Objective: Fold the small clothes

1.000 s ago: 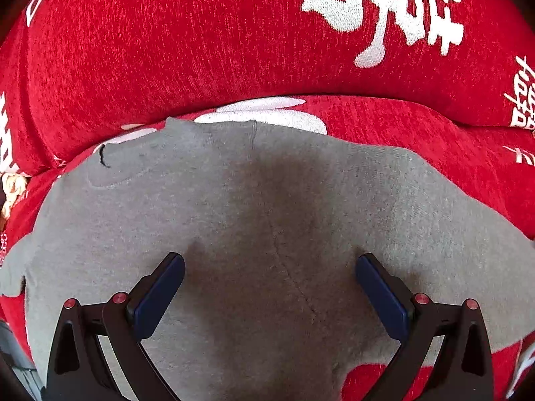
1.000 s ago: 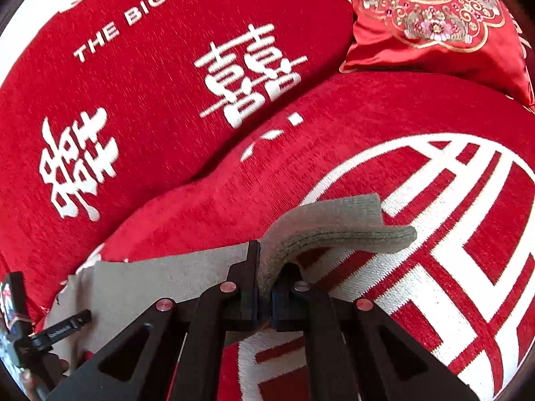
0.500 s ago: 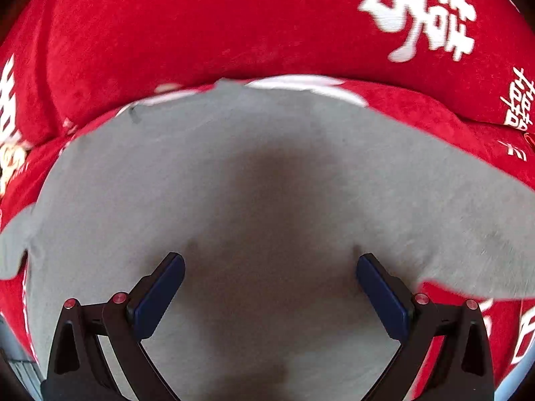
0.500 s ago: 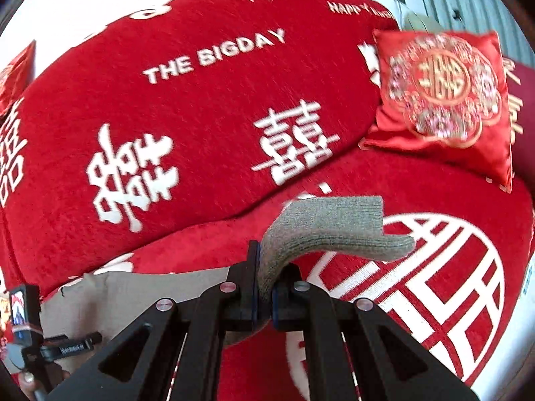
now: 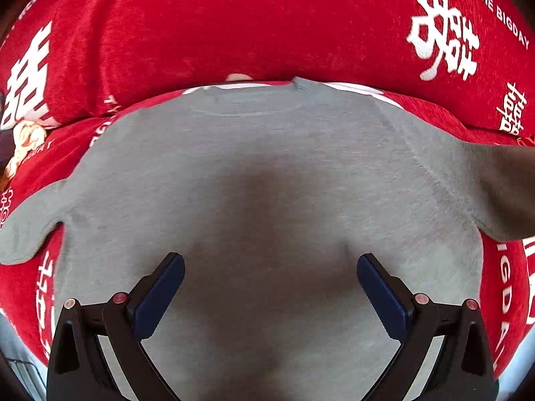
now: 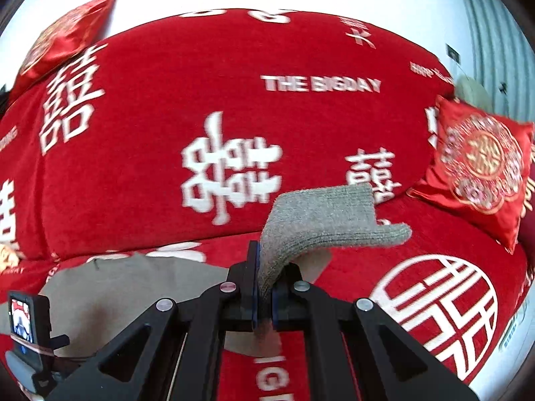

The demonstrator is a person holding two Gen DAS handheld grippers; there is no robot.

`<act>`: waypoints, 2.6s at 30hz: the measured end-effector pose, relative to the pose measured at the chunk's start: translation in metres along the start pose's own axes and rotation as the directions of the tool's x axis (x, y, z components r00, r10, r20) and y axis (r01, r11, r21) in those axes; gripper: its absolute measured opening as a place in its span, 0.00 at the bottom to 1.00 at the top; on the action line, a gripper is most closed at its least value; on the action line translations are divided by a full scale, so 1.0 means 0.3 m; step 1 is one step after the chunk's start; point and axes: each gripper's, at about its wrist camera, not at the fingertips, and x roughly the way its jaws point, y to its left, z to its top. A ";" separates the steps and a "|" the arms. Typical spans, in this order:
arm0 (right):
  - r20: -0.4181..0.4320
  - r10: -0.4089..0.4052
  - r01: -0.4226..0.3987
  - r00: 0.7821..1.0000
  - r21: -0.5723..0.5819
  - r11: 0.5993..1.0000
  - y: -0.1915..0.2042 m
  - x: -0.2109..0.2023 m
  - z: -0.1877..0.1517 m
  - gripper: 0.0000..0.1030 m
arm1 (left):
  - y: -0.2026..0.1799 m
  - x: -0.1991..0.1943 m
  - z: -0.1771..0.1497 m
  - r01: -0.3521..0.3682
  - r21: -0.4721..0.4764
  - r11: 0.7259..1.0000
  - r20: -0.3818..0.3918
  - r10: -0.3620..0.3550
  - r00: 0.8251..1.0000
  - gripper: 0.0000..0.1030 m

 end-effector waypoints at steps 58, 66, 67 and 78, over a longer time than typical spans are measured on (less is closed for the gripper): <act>-0.353 0.296 -0.378 0.888 -0.192 0.906 0.746 0.252 -0.287 0.66 | 0.660 -0.104 -0.187 0.098 -0.354 0.930 0.088 -0.072 0.994 1.00; -0.463 0.113 -0.178 0.879 -0.100 0.979 0.480 0.525 -0.325 0.66 | 0.385 -0.032 0.031 0.123 -0.197 0.973 0.045 -0.117 0.992 1.00; -0.473 0.112 -0.182 0.874 -0.103 0.978 0.488 0.548 -0.336 0.66 | 0.348 0.002 0.057 0.092 -0.172 0.981 0.018 -0.090 0.996 1.00; -0.443 0.115 -0.186 0.889 -0.119 0.975 0.480 0.544 -0.295 0.81 | 0.334 0.051 0.102 -0.022 -0.169 0.985 -0.008 0.021 1.000 1.00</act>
